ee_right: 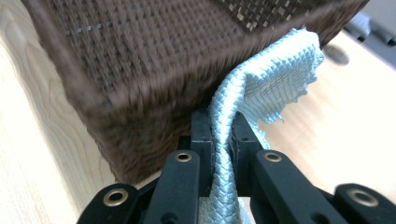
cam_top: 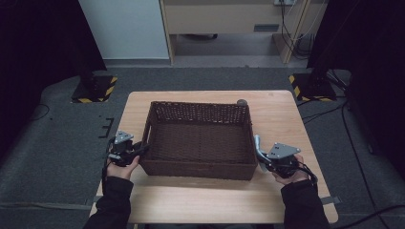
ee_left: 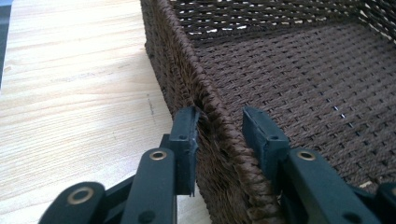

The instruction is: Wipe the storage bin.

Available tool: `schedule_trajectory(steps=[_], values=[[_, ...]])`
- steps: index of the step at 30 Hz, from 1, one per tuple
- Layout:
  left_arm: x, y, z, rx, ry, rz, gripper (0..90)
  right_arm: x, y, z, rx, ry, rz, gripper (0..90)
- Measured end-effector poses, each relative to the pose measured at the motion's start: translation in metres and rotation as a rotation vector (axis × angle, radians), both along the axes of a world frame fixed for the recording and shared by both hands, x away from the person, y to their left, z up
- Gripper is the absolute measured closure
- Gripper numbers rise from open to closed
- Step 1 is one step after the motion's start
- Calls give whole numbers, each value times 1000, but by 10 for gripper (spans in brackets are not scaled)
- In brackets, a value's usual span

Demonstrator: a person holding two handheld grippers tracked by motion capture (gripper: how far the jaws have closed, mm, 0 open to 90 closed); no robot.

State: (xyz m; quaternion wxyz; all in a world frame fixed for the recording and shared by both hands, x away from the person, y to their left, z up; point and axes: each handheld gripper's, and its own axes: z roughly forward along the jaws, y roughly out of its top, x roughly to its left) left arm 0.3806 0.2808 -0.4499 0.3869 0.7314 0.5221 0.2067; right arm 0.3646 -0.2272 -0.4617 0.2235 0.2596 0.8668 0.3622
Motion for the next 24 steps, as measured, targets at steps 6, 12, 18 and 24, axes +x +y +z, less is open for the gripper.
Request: schedule_trajectory(steps=[6,12,18,24], values=[[8,0,-1,-22,4,20,683,4,1,-24,-46,86,-12,837],[16,0,-1,-19,4,12,674,1,-4,-12,3,43,-24,837],[15,2,-1,3,-10,30,526,-11,-11,19,137,-66,-22,837],[9,0,0,48,-35,21,470,-9,-6,6,121,-14,-27,837]])
